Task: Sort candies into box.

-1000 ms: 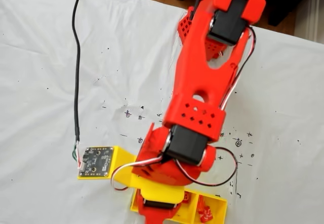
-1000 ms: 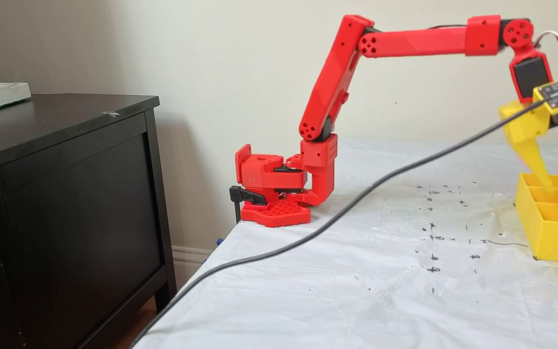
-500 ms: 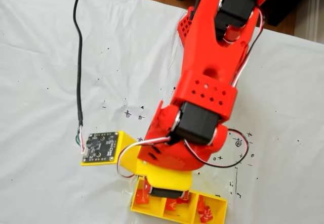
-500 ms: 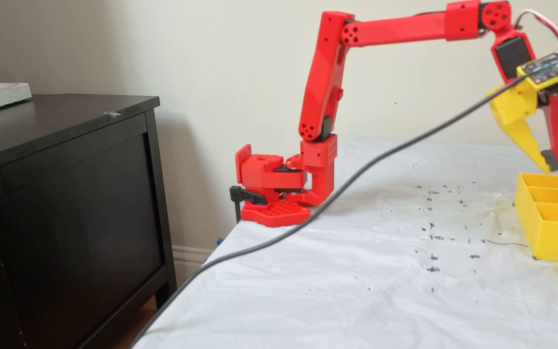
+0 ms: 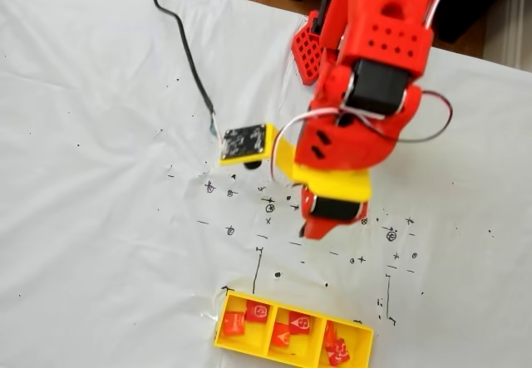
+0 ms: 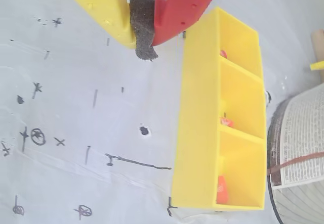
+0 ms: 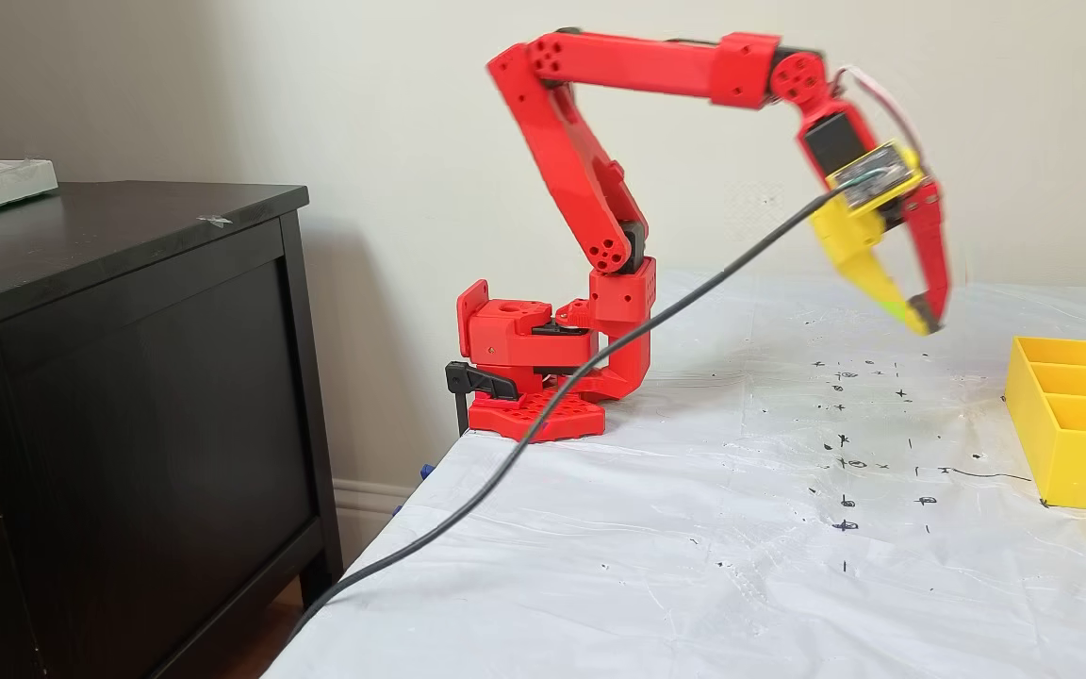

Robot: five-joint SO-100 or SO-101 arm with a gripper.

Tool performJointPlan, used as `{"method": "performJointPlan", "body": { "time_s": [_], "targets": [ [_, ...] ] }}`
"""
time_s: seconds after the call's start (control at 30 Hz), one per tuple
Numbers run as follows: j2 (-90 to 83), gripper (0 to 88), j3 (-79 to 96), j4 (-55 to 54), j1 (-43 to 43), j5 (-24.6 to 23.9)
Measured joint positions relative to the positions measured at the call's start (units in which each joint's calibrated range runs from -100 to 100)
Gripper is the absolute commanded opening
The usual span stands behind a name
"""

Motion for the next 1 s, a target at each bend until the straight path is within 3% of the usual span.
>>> {"method": "performJointPlan", "body": {
  "time_s": [0.13,0.37,0.57,0.6,0.63,1.0],
  "targets": [
    [-17.23,0.1,15.49,-0.16,-0.98,1.32],
    [-49.05,0.1,35.62,10.52,-4.06,2.39],
    [-53.71,1.0,39.56,17.19,-4.96,2.98],
    [-53.88,8.8,40.44,18.29,-4.96,2.98],
    [-53.97,9.9,41.31,18.52,-4.96,2.98],
    [-54.65,3.9,44.55,25.9,-6.5,3.76]
  ]
}}
